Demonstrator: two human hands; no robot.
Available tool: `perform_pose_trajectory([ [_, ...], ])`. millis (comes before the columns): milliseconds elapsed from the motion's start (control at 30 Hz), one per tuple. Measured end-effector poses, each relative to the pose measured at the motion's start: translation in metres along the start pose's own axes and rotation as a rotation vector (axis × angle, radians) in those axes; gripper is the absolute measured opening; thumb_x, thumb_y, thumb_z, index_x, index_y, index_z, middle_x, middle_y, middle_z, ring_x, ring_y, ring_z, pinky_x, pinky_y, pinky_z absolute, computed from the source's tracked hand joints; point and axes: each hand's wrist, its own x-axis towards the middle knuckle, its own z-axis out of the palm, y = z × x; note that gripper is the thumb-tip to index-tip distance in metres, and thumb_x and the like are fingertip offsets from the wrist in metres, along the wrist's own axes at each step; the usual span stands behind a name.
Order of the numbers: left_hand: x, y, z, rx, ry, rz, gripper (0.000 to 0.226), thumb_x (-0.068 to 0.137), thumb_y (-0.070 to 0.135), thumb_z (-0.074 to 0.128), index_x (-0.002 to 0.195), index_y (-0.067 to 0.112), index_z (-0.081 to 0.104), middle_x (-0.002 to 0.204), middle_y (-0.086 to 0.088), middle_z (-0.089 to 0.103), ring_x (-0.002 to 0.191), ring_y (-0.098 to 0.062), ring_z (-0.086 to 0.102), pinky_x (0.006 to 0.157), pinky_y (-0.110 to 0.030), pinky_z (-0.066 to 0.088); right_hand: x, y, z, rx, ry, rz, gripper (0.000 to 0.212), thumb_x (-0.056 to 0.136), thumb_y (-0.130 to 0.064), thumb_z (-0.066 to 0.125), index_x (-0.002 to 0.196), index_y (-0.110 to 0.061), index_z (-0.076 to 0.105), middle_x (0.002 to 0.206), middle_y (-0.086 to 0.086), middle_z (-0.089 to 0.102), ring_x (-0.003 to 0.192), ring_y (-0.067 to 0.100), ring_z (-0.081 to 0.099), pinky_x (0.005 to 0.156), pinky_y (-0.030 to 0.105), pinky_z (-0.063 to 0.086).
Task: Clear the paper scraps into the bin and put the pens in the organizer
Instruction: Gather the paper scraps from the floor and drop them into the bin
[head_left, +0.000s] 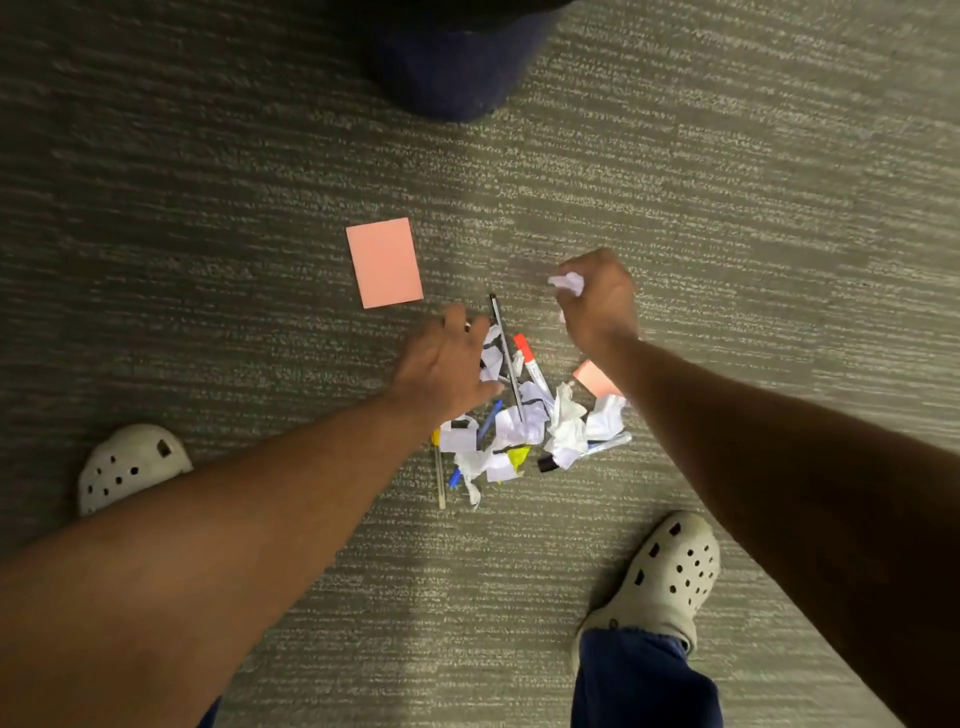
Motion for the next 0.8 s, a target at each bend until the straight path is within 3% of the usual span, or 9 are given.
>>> perform_pose_trajectory([
  [100, 0.010, 0.010, 0.004, 0.021, -0.075, -0.023, 0.070, 0.096, 0.053, 0.067, 0.145, 0.014, 0.038, 0.141, -0.022, 0.050, 0.113, -0.040, 0.066, 0.084, -0.045, 0.054, -0.020, 0.024, -0.004, -0.005, -0.057, 0.022, 0.020, 0.094, -0.002, 0.066, 0.104, -0.015, 0.077, 0.120, 0.006, 0.062, 0.103, 0.009, 0.053, 0.083, 0.007, 0.033],
  [233, 0.015, 0.014, 0.005, 0.016, -0.043, -0.008, 0.039, 0.109, 0.032, 0.052, 0.139, 0.010, 0.040, 0.131, -0.022, 0.059, 0.106, -0.040, 0.072, 0.073, -0.042, 0.049, -0.046, 0.037, 0.003, 0.112, -0.074, 0.180, 0.020, 0.092, -0.003, 0.069, 0.103, -0.018, 0.078, 0.122, 0.003, 0.062, 0.111, 0.014, 0.059, 0.090, 0.013, 0.036],
  [367, 0.004, 0.009, -0.003, 0.015, -0.063, 0.002, 0.025, 0.108, 0.011, 0.051, 0.132, 0.007, 0.044, 0.120, -0.020, 0.069, 0.099, -0.038, 0.073, 0.076, -0.045, 0.058, -0.070, 0.029, 0.008, 0.303, -0.049, 0.307, 0.019, 0.091, -0.008, 0.072, 0.097, -0.025, 0.076, 0.122, 0.002, 0.067, 0.111, 0.016, 0.062, 0.082, 0.009, 0.040],
  [467, -0.013, 0.003, -0.018, -0.278, -0.022, -0.136, 0.028, 0.112, 0.019, 0.045, 0.136, 0.006, 0.045, 0.110, -0.021, 0.069, 0.095, -0.041, 0.069, 0.075, -0.048, 0.055, -0.082, 0.012, 0.004, 0.527, -0.026, 0.489, 0.022, 0.088, -0.009, 0.078, 0.095, -0.030, 0.074, 0.116, 0.006, 0.071, 0.091, 0.020, 0.065, 0.076, 0.026, 0.050],
  [567, -0.041, 0.001, -0.039, -0.565, 0.118, -0.265, 0.032, 0.113, 0.028, 0.043, 0.137, 0.006, 0.047, 0.084, -0.004, 0.057, 0.075, -0.026, 0.061, 0.059, -0.035, 0.037, -0.096, -0.018, -0.012, 0.748, -0.038, 0.622, 0.023, 0.085, -0.007, 0.083, 0.095, -0.026, 0.074, 0.095, 0.003, 0.074, 0.074, 0.022, 0.067, 0.072, 0.037, 0.059],
  [633, -0.061, 0.000, -0.057, -0.752, 0.194, -0.317, 0.026, 0.112, 0.028, 0.046, 0.127, 0.008, 0.050, 0.074, 0.005, 0.050, 0.063, -0.013, 0.051, 0.052, -0.030, 0.029, -0.104, -0.046, -0.030, 0.956, -0.040, 0.623, 0.023, 0.084, -0.003, 0.083, 0.094, -0.022, 0.074, 0.088, 0.002, 0.075, 0.079, 0.023, 0.070, 0.070, 0.031, 0.061],
  [700, -0.079, 0.003, -0.087, -1.013, 0.238, -0.364, 0.018, 0.111, 0.027, 0.048, 0.112, 0.010, 0.050, 0.072, 0.004, 0.051, 0.061, -0.016, 0.048, 0.055, -0.031, 0.032, -0.109, -0.080, -0.056, 1.153, -0.047, 0.642, 0.025, 0.086, 0.000, 0.081, 0.105, -0.014, 0.072, 0.098, 0.009, 0.077, 0.087, 0.025, 0.073, 0.069, 0.025, 0.062],
  [800, -0.090, 0.007, -0.151, -1.435, 0.297, -0.474, 0.015, 0.109, 0.023, 0.052, 0.097, 0.015, 0.057, 0.066, 0.001, 0.058, 0.051, -0.012, 0.052, 0.051, -0.031, 0.043, -0.107, -0.132, -0.102, 1.319, -0.088, 0.633, 0.039, 0.089, 0.001, 0.077, 0.126, -0.004, 0.067, 0.120, 0.016, 0.075, 0.104, 0.024, 0.075, 0.088, 0.031, 0.063],
])
